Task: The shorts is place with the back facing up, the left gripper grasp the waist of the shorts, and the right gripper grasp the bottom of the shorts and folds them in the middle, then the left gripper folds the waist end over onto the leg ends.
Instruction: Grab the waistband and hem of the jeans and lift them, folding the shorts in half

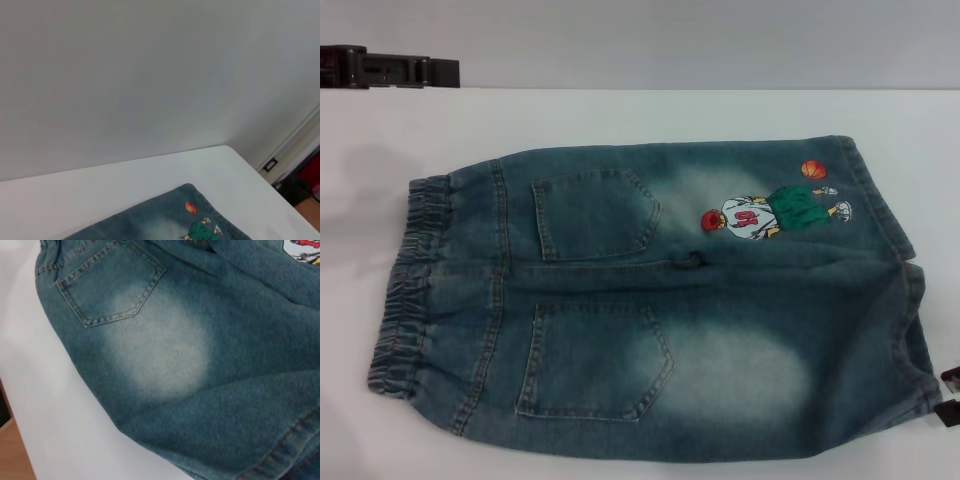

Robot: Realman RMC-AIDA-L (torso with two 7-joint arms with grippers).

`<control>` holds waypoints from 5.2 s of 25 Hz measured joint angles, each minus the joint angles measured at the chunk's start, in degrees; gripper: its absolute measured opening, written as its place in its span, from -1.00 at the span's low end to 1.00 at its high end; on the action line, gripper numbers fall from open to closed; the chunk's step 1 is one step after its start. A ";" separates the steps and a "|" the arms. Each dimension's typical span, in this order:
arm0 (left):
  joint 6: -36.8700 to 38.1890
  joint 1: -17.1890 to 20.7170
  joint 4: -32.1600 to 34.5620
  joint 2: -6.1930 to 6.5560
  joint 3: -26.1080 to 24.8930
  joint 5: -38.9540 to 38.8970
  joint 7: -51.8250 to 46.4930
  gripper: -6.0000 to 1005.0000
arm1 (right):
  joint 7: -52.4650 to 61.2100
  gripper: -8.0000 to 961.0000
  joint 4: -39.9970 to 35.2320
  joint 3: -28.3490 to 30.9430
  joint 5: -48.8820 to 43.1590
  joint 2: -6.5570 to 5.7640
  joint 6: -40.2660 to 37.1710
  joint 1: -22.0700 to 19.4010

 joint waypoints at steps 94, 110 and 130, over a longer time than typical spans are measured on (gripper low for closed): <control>4.93 1.28 -0.37 0.58 3.36 24.31 -0.14 0.45 | 2.01 -0.97 -4.04 -7.83 2.52 3.75 9.74 0.62; 10.21 0.09 0.28 -0.88 6.22 36.85 -4.80 0.43 | 1.68 -0.97 0.65 -8.34 2.91 3.88 16.60 3.43; 5.42 -2.35 -0.29 -4.18 13.95 43.79 -9.80 0.29 | 0.98 -0.97 4.78 -8.45 2.90 3.17 20.71 5.23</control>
